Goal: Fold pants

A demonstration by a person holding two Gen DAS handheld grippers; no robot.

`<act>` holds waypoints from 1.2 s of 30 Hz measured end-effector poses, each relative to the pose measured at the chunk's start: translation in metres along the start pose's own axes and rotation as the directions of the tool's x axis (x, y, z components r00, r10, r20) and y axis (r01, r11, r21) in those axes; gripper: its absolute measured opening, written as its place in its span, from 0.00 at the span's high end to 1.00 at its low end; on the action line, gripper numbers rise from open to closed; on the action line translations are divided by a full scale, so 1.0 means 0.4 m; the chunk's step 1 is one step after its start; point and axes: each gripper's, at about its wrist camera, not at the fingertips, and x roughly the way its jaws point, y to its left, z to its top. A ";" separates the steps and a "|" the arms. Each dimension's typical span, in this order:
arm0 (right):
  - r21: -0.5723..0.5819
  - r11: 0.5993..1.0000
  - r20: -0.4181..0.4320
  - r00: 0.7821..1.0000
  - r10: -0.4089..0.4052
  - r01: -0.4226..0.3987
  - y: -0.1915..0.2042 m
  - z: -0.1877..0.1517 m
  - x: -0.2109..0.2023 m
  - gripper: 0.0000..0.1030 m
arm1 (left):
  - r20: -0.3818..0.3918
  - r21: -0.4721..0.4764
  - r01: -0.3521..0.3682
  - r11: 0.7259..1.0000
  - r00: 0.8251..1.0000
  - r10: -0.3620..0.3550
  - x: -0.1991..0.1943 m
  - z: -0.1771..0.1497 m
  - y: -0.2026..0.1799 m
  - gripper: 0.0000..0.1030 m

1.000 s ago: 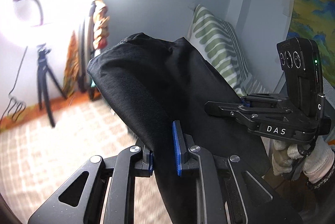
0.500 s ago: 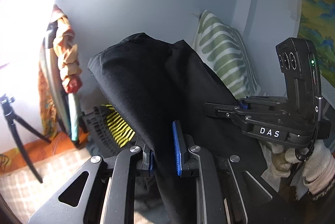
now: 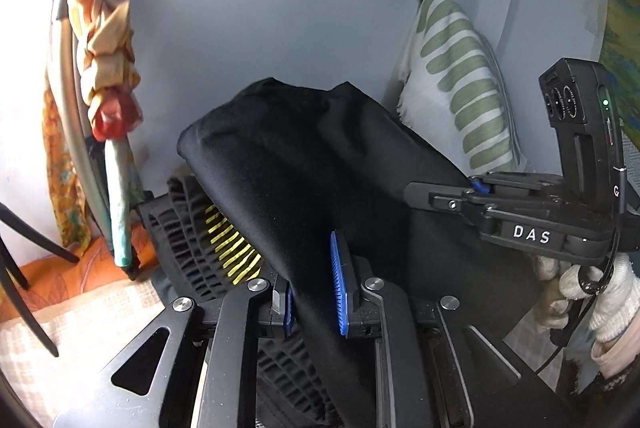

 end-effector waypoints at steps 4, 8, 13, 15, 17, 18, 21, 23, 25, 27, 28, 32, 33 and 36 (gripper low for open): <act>-0.018 0.997 0.000 0.997 -0.078 0.078 0.001 -0.008 0.005 0.71 | -0.001 0.026 -0.008 1.000 1.000 0.008 -0.006 0.003 -0.007 0.81; -0.020 0.984 0.003 0.984 -0.176 0.176 0.004 -0.013 -0.014 0.65 | -0.028 0.023 -0.039 0.999 0.999 0.039 -0.017 -0.001 -0.007 0.51; -0.030 0.967 -0.007 0.967 -0.254 0.254 0.007 -0.034 -0.051 0.44 | 0.003 0.026 -0.074 0.997 0.997 0.074 -0.064 -0.006 0.009 0.37; -0.036 0.961 -0.011 0.961 -0.275 0.274 0.015 -0.049 -0.069 0.43 | 0.018 0.033 -0.086 0.996 0.996 0.085 -0.092 -0.009 0.019 0.34; -0.025 0.961 -0.013 0.961 -0.277 0.277 0.017 -0.060 -0.089 0.42 | 0.025 0.037 -0.091 0.995 0.996 0.090 -0.112 -0.013 0.027 0.32; -0.016 0.960 -0.011 0.960 -0.281 0.280 0.019 -0.064 -0.103 0.41 | 0.026 0.035 -0.091 0.995 0.996 0.091 -0.123 -0.017 0.034 0.32; 0.015 0.959 0.002 0.959 -0.282 0.282 0.023 -0.080 -0.144 0.33 | 0.027 0.020 -0.088 0.996 0.996 0.088 -0.156 -0.029 0.045 0.32; 0.020 0.958 0.008 0.958 -0.288 0.288 0.035 -0.094 -0.166 0.32 | 0.029 0.009 -0.087 0.996 0.996 0.086 -0.186 -0.042 0.046 0.31; 0.016 0.953 0.011 0.953 -0.301 0.301 0.053 -0.108 -0.191 0.30 | 0.028 0.005 -0.089 0.996 0.996 0.089 -0.213 -0.055 0.043 0.30; 0.022 0.953 0.022 0.953 -0.302 0.302 0.074 -0.122 -0.218 0.24 | 0.031 0.005 -0.097 0.995 0.995 0.097 -0.249 -0.075 0.040 0.29; 0.028 0.954 0.030 0.954 -0.300 0.299 0.085 -0.129 -0.234 0.23 | 0.031 0.006 -0.100 0.995 0.995 0.099 -0.263 -0.084 0.037 0.28; 0.047 0.957 0.065 0.955 -0.290 0.287 0.143 -0.161 -0.295 0.15 | 0.037 0.005 -0.103 0.995 0.994 0.102 -0.339 -0.132 0.029 0.26; 0.047 0.957 0.069 0.955 -0.288 0.285 0.162 -0.171 -0.308 0.14 | 0.037 0.005 -0.102 0.995 0.994 0.102 -0.352 -0.141 0.028 0.26; 0.047 0.958 0.089 0.954 -0.287 0.284 0.212 -0.195 -0.335 0.07 | 0.045 0.007 -0.111 0.994 0.993 0.110 -0.408 -0.183 0.025 0.24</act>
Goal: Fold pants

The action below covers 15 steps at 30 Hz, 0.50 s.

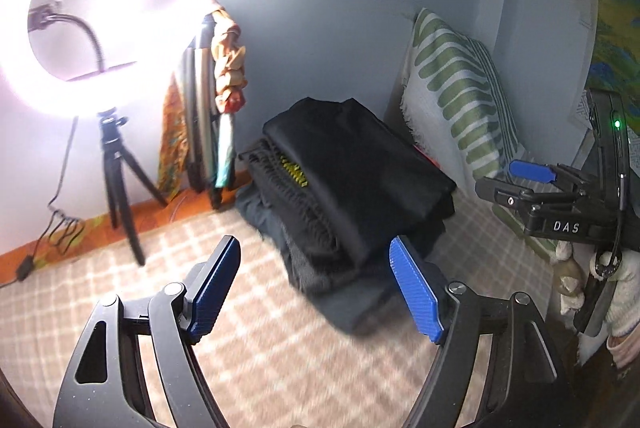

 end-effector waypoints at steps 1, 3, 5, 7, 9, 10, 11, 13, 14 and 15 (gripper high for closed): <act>0.001 1.000 0.009 1.000 0.000 0.000 0.015 -0.009 -0.018 0.05 | 0.007 0.002 -0.007 1.000 1.000 0.007 -0.024 -0.018 0.002 0.23; 0.004 1.000 0.025 1.000 0.000 0.000 0.038 -0.027 -0.048 0.01 | 0.015 0.007 -0.016 1.000 1.000 0.016 -0.056 -0.045 0.004 0.22; 0.005 1.000 0.039 0.999 0.001 -0.001 0.063 -0.045 -0.074 0.00 | 0.015 0.018 -0.022 1.000 1.000 0.022 -0.087 -0.073 0.006 0.22; 0.008 1.000 0.043 0.999 0.002 -0.002 0.087 -0.065 -0.097 0.00 | 0.020 0.018 -0.024 1.000 1.000 0.024 -0.114 -0.097 0.010 0.22; 0.013 1.000 0.047 0.999 0.004 -0.004 0.106 -0.087 -0.116 0.00 | 0.029 0.013 -0.027 1.000 0.999 0.026 -0.142 -0.123 0.015 0.22; 0.016 1.000 0.048 0.999 0.004 -0.004 0.116 -0.098 -0.124 0.00 | 0.034 0.009 -0.026 1.000 0.999 0.026 -0.153 -0.135 0.018 0.22; 0.020 1.000 0.052 0.999 0.005 -0.006 0.126 -0.110 -0.133 0.00 | 0.038 0.005 -0.025 1.000 0.999 0.025 -0.166 -0.149 0.022 0.22; 0.027 1.000 0.056 0.998 0.007 -0.009 0.143 -0.132 -0.147 0.00 | 0.049 -0.007 -0.030 1.000 0.998 0.030 -0.189 -0.178 0.027 0.21; 0.025 1.000 0.057 0.998 0.004 -0.005 0.154 -0.143 -0.154 0.00 | 0.052 -0.009 -0.032 0.999 0.998 0.032 -0.199 -0.190 0.027 0.21; 0.022 1.000 0.060 0.998 -0.002 0.001 0.164 -0.154 -0.161 0.00 | 0.052 -0.010 -0.031 0.999 0.998 0.031 -0.206 -0.202 0.028 0.21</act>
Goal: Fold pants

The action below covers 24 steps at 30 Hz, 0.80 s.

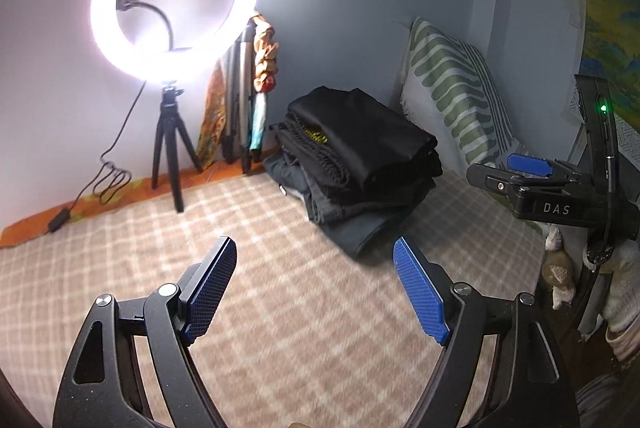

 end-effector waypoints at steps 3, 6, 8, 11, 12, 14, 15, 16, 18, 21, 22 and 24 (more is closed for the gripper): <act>-0.007 1.000 0.004 1.000 0.001 -0.001 0.030 -0.034 -0.018 0.00 | -0.006 0.000 0.001 1.000 1.000 -0.001 -0.020 -0.039 0.004 0.21; -0.009 1.000 -0.005 1.000 0.013 -0.013 0.057 -0.067 -0.024 0.00 | -0.001 -0.002 -0.007 1.000 1.000 0.007 -0.040 -0.072 0.008 0.21; -0.008 1.000 -0.011 1.000 0.013 -0.013 0.071 -0.088 -0.023 0.00 | 0.004 0.002 -0.017 1.000 1.000 0.017 -0.050 -0.090 0.010 0.21; 0.005 1.000 -0.021 0.999 0.025 -0.025 0.084 -0.111 -0.020 0.00 | 0.011 -0.002 -0.023 1.000 1.000 0.023 -0.059 -0.109 0.017 0.21; 0.006 1.000 -0.023 0.999 0.025 -0.025 0.088 -0.116 -0.019 0.00 | 0.011 -0.007 -0.022 1.000 1.000 0.022 -0.061 -0.113 0.020 0.21; -0.003 1.000 -0.019 1.000 0.014 -0.014 0.096 -0.124 -0.021 0.00 | 0.008 -0.020 -0.022 1.000 1.000 0.022 -0.061 -0.124 0.028 0.21; -0.005 1.000 -0.017 1.000 0.011 -0.012 0.098 -0.126 -0.021 0.00 | 0.007 -0.022 -0.023 0.999 1.000 0.024 -0.060 -0.128 0.030 0.21; -0.005 1.000 -0.015 1.000 0.010 -0.010 0.101 -0.128 -0.021 0.00 | 0.007 -0.025 -0.027 0.999 1.000 0.027 -0.059 -0.133 0.033 0.21; -0.001 1.000 -0.011 1.000 0.011 -0.011 0.100 -0.129 -0.020 0.00 | 0.010 -0.034 -0.035 0.999 0.999 0.036 -0.057 -0.144 0.041 0.21; 0.012 1.000 -0.007 1.000 0.009 -0.009 0.100 -0.132 -0.016 0.00 | 0.004 -0.034 -0.042 0.999 0.999 0.042 -0.048 -0.152 0.050 0.21; 0.016 1.000 -0.007 1.000 0.009 -0.009 0.099 -0.132 -0.012 0.00 | 0.003 -0.034 -0.045 0.998 0.999 0.045 -0.045 -0.154 0.053 0.21; 0.021 1.000 -0.010 1.000 0.010 -0.010 0.097 -0.133 -0.004 0.00 | 0.005 -0.031 -0.049 0.998 0.999 0.049 -0.044 -0.159 0.056 0.21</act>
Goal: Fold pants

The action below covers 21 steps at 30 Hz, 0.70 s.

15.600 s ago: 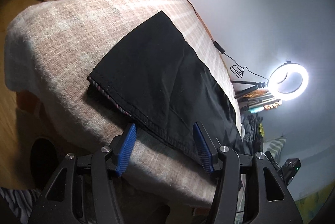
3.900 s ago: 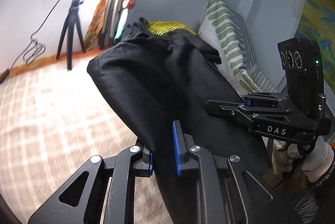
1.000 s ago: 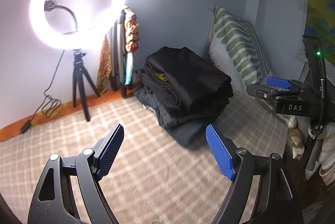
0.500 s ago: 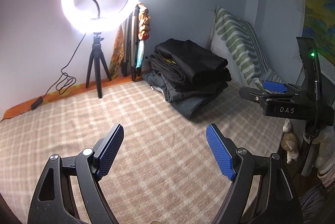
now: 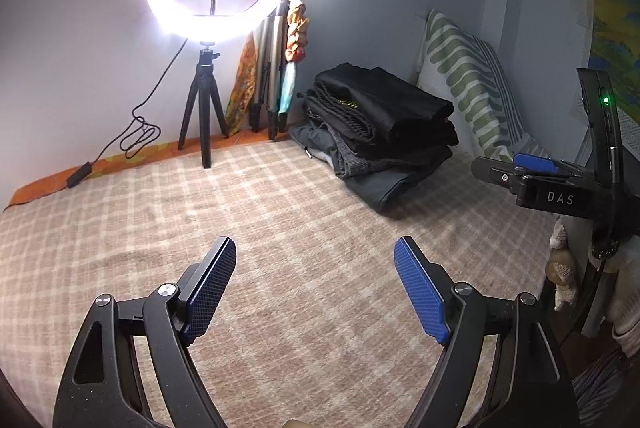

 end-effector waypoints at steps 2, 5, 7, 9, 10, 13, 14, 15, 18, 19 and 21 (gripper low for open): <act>0.005 1.000 0.001 1.000 0.001 -0.001 -0.001 -0.003 0.007 0.00 | 0.003 0.006 0.000 1.000 1.000 0.000 0.002 -0.003 0.001 0.21; 0.017 1.000 0.013 1.000 0.004 -0.004 -0.004 -0.007 0.013 0.00 | 0.000 0.016 0.004 1.000 1.000 -0.004 0.004 -0.004 -0.003 0.21; 0.007 1.000 0.016 1.000 -0.010 0.009 -0.001 -0.012 0.020 0.00 | -0.001 0.023 -0.001 1.000 1.000 0.001 0.004 -0.004 -0.006 0.21; -0.015 1.000 0.011 1.000 -0.021 0.021 0.007 -0.019 0.026 0.00 | 0.008 0.026 -0.008 1.000 1.000 0.008 0.000 -0.004 -0.009 0.20; -0.028 0.999 0.008 1.000 -0.023 0.023 0.012 -0.022 0.029 0.00 | 0.012 0.027 -0.010 1.000 1.000 0.009 -0.001 -0.003 -0.009 0.19; -0.061 0.998 0.003 1.000 -0.029 0.029 0.028 -0.030 0.031 0.00 | 0.022 0.027 -0.022 0.999 1.000 0.022 -0.006 -0.001 -0.007 0.17; -0.070 0.997 0.005 1.000 -0.029 0.029 0.033 -0.031 0.031 0.00 | 0.026 0.028 -0.031 0.999 0.999 0.030 -0.009 0.001 -0.008 0.17; -0.080 0.996 0.010 1.000 -0.029 0.030 0.037 -0.031 0.029 0.00 | 0.030 0.030 -0.040 0.999 0.999 0.039 -0.011 0.001 -0.009 0.16; -0.101 0.994 0.025 0.999 -0.036 0.039 0.048 -0.029 0.024 0.00 | 0.045 0.041 -0.081 0.996 0.996 0.079 -0.018 0.002 -0.013 0.04; -0.103 0.994 0.027 0.999 -0.037 0.039 0.049 -0.029 0.023 0.00 | 0.054 0.044 -0.084 0.996 0.995 0.081 -0.022 0.002 -0.013 0.03; -0.098 0.995 0.028 0.999 -0.033 0.035 0.049 -0.027 0.023 0.00 | 0.068 0.047 -0.082 0.996 0.995 0.078 -0.028 0.001 -0.014 0.03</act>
